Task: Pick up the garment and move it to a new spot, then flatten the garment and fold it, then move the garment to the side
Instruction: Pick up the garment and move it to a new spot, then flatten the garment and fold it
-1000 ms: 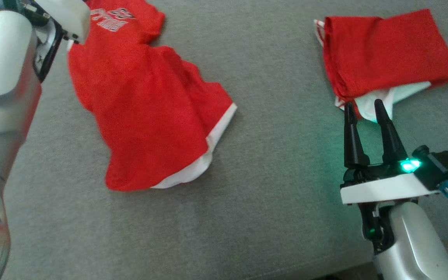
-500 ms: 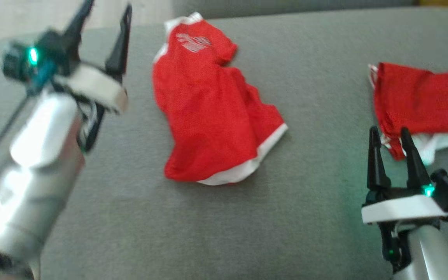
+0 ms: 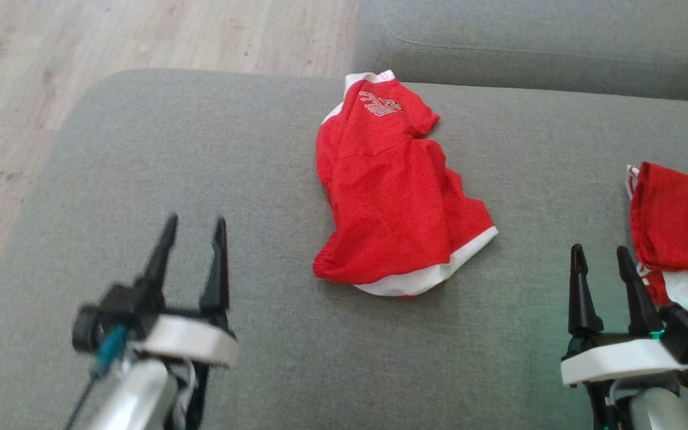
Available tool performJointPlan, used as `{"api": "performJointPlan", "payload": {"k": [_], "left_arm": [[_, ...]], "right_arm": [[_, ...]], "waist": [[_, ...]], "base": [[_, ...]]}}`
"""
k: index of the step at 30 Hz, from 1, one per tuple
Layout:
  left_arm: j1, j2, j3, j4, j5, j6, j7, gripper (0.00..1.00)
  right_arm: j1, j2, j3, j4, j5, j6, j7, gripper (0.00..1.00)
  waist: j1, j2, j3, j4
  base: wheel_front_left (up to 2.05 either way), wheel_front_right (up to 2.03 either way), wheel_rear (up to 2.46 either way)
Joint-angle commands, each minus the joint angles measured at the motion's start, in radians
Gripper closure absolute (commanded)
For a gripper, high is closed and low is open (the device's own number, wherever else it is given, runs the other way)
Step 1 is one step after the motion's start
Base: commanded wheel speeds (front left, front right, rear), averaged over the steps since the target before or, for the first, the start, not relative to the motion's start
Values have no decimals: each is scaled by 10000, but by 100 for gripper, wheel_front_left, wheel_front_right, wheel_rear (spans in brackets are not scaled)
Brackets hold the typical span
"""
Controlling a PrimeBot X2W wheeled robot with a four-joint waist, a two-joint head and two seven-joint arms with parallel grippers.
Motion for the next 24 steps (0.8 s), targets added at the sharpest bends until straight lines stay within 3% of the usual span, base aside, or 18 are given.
{"api": "performJointPlan", "payload": {"k": [1, 14, 24], "left_arm": [[-230, 30, 524, -453, 194, 24, -78, 0], [-108, -1045, 1157, -684, 1065, -618, -79, 0], [-259, -1748, 1510, -247, 1607, -1228, -79, 0]], "right_arm": [[-190, -64, 260, -233, -144, -7, -107, 0], [-1610, -64, 473, 612, -851, -7, 448, 0], [-3238, -64, 188, 3066, -1755, -7, 1858, 0]], "waist": [[2, 0, 5, 133], [2, 0, 978, 833], [2, 0, 1341, 1316]], "base": [[0, 0, 0], [0, 0, 0], [0, 0, 0]]}}
